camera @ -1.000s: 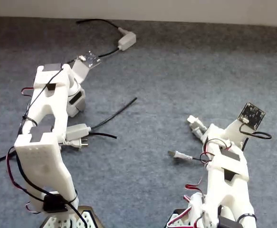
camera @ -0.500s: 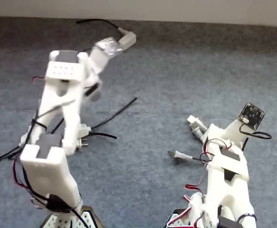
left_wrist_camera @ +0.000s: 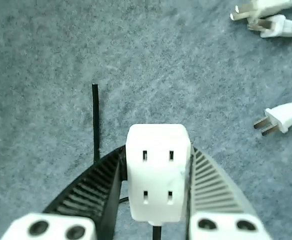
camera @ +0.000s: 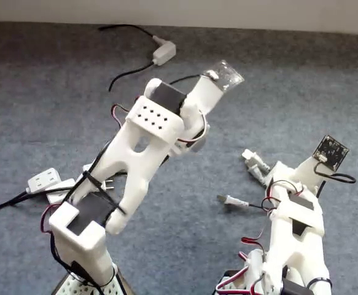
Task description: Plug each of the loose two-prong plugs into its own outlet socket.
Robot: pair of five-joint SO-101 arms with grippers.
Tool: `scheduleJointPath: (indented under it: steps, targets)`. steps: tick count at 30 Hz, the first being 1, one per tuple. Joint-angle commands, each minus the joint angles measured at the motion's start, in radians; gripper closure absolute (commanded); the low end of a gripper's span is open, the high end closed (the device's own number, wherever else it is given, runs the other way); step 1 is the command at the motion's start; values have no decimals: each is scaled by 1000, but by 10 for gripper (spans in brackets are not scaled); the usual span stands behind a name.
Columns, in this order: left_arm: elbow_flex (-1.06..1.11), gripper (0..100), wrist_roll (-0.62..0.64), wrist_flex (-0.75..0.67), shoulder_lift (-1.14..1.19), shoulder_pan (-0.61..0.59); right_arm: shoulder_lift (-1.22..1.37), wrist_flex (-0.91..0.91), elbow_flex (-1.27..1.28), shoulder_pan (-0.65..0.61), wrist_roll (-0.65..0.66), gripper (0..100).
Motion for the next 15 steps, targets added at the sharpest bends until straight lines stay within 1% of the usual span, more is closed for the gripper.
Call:
scheduleJointPath:
  steps: [1,3,5,8,10,12,15]
  targets:
    - [-38,982,117,-58,96,-10,-18,-22,-2,30,-12,991]
    - [-42,982,143,-89,179,-10,-18,-22,-2,39,-15,991]
    - [-42,982,143,-130,251,-8,-18,-22,-2,44,-51,991]
    - [-74,979,143,-155,314,-12,-18,-22,-2,44,-54,991]
    - [-108,944,144,-153,332,-15,-18,-22,-2,44,-54,991]
    - [-122,887,147,-152,334,-21,-19,-22,-2,44,-54,991]
    - [-127,817,212,-152,317,-36,-21,-22,-2,44,-54,991]
